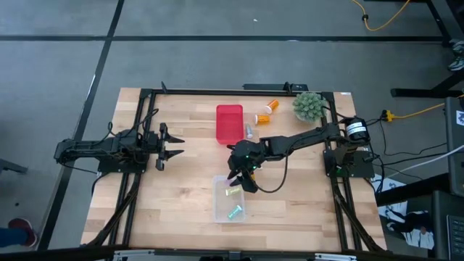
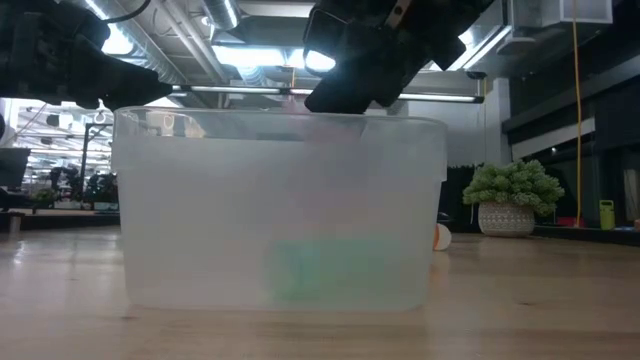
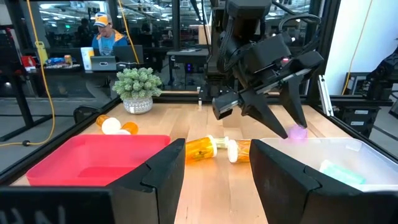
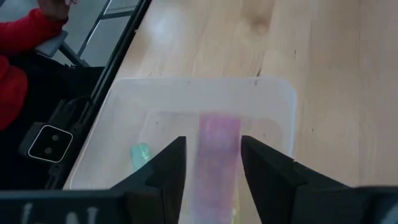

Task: Pick and place medicine bottles into bin by pill shape (circle, oval)
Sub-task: Put the small pink pill bottle into the transparent bin, then put the small yellow pill bottle into the transparent bin

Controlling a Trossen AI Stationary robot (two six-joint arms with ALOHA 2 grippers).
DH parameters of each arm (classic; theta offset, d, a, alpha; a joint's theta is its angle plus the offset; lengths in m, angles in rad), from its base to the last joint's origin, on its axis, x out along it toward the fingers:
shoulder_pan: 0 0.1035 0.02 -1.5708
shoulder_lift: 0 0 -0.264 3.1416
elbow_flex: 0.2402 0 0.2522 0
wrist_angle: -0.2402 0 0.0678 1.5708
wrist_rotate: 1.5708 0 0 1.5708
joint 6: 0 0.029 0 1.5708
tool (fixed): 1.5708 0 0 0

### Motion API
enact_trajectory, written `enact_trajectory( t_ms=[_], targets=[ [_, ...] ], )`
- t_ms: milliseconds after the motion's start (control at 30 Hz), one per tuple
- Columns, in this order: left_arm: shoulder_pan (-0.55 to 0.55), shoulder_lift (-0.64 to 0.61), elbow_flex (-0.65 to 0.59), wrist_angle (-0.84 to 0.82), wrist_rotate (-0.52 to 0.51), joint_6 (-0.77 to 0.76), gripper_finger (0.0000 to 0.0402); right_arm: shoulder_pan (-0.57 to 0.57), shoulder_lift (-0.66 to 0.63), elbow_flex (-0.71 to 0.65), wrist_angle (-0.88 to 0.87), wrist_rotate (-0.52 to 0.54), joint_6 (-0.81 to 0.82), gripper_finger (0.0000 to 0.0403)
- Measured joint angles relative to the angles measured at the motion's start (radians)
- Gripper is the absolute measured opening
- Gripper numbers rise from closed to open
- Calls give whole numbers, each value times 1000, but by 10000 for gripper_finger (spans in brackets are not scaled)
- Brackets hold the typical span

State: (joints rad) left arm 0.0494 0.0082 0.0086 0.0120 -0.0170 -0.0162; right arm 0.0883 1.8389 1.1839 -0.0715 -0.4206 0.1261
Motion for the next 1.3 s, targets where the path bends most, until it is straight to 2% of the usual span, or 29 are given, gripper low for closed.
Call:
enact_trajectory(
  t_ms=[133,533,800,900,1033,1200,1300],
  targets=[
    [0,0,0,0,0,0,173,0,0,0,0,0,-3,168],
    [0,0,0,0,0,0,173,-2,-1,0,-3,43,-4,170],
    [0,0,0,0,0,-1,173,-36,-67,0,-115,56,-7,170],
    [0,0,0,0,0,-1,173,-47,-106,0,-215,138,-3,170],
    [0,0,0,0,0,0,173,-52,-145,0,-341,323,40,170],
    [0,0,0,0,0,0,173,-52,-160,0,-501,551,217,170],
    [0,0,0,0,0,0,173,-52,-160,-1,-593,639,332,170]
  ],
)
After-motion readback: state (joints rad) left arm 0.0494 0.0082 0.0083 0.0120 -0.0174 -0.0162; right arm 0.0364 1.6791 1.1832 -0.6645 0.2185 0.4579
